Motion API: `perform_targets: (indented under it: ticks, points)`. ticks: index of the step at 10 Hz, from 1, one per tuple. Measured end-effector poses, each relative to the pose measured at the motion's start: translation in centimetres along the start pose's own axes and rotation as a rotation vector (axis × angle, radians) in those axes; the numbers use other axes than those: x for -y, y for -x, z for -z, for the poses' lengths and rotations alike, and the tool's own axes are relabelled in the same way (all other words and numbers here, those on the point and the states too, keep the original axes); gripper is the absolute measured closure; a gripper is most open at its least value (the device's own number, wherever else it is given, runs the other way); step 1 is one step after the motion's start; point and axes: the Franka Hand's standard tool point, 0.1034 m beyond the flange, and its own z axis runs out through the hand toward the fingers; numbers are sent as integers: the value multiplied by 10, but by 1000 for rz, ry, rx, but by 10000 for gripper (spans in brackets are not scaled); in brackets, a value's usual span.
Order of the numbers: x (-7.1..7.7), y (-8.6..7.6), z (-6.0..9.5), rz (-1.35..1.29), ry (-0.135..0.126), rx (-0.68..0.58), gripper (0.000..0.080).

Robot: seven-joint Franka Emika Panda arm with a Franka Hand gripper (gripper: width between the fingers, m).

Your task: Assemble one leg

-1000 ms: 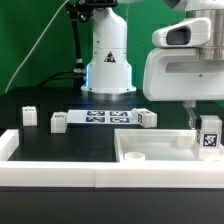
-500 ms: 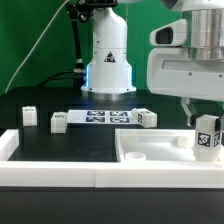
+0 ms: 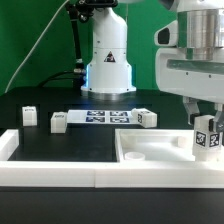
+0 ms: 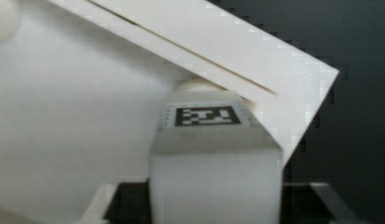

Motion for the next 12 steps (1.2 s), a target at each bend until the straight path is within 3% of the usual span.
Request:
perform_targets:
  ticks: [1,2,3,6,11,12]
  points:
    - [0,0,0,47,-1,-1,225]
    - [0,0,0,72,-1,-1,225]
    - [0,0,-1,105,-1,0,163]
    - [2,10,-2,503,8,-6,150]
    - [1,12,-3,1011,10,-4,151]
    - [1,11,-3,1131,20,-12,151]
